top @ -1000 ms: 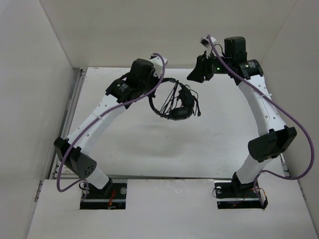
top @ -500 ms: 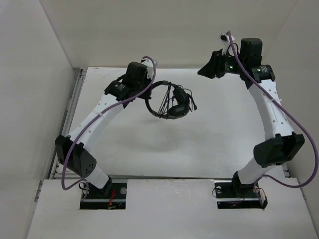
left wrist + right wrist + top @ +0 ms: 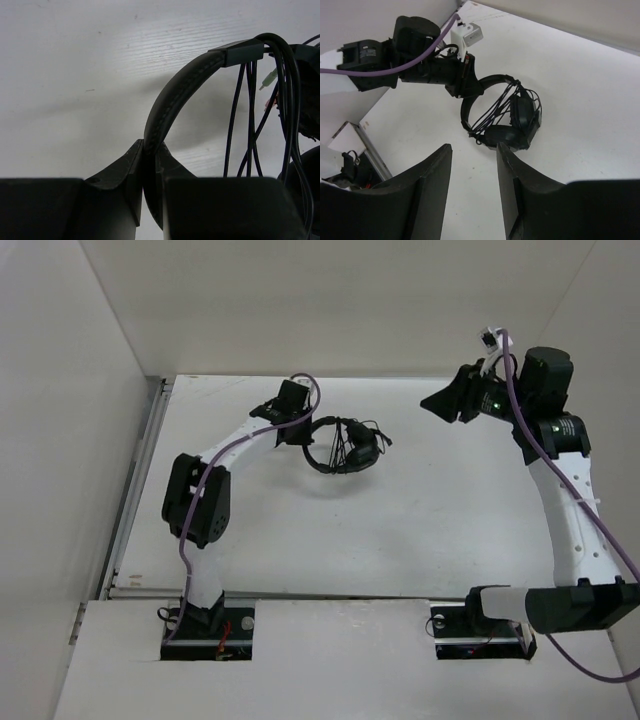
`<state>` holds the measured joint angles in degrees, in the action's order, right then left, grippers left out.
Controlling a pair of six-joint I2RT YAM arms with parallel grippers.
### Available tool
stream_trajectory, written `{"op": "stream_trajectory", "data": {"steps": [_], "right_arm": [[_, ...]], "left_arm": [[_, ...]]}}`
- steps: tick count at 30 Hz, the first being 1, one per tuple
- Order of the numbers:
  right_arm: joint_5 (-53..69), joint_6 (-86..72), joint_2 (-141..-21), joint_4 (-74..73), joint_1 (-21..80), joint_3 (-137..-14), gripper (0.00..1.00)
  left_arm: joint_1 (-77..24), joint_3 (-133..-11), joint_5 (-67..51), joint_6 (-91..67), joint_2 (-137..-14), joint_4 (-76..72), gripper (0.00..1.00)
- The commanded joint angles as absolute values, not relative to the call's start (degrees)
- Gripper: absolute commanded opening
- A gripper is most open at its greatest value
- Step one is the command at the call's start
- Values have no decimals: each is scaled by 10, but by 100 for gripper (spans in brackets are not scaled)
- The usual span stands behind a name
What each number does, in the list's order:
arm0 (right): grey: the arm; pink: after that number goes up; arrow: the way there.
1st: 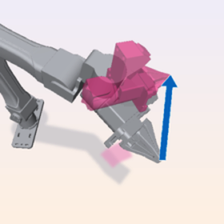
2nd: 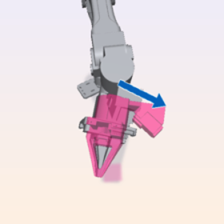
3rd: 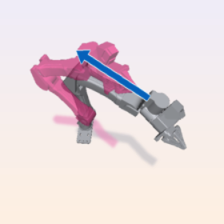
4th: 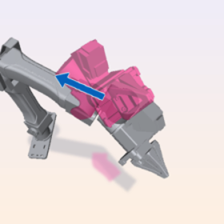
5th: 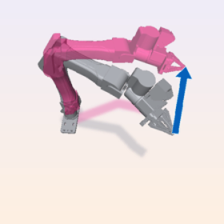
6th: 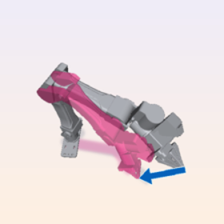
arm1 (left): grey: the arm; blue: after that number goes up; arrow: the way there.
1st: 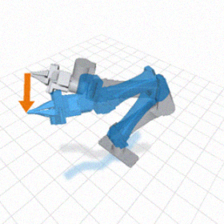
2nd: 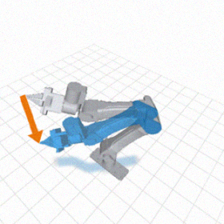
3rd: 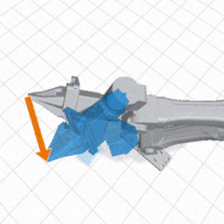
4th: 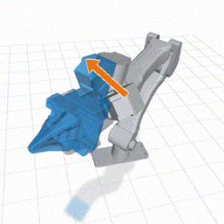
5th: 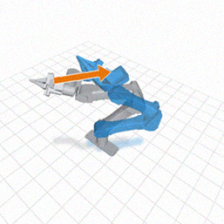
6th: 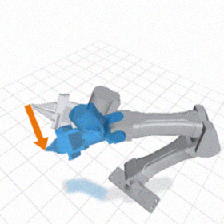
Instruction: Wrap the headphones
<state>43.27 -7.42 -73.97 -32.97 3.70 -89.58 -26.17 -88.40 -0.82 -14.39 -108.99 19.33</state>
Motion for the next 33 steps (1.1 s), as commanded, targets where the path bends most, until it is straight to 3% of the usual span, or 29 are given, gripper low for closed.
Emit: {"op": "stream_trajectory", "data": {"steps": [1, 12, 14, 20, 28, 33], "right_arm": [[442, -84, -711, -316, 9, -875, 47], [473, -107, -656, -322, -72, -831, 48], [474, -105, -650, -324, -74, -822, 48], [478, -99, -635, -327, -83, -803, 48], [479, -92, -607, -324, -100, -785, 48], [470, -81, -566, -328, -124, -763, 48]], "left_arm": [[-252, -911, -19, -181, -1109, 121, 2], [-239, -955, -7, -191, -1207, 106, 6], [-239, -955, -5, -189, -1212, 106, 11], [-241, -939, -5, -191, -1202, 108, 46], [-236, -911, -8, -190, -1104, 134, 54], [-242, -972, -59, -144, -970, 233, 55]]}}
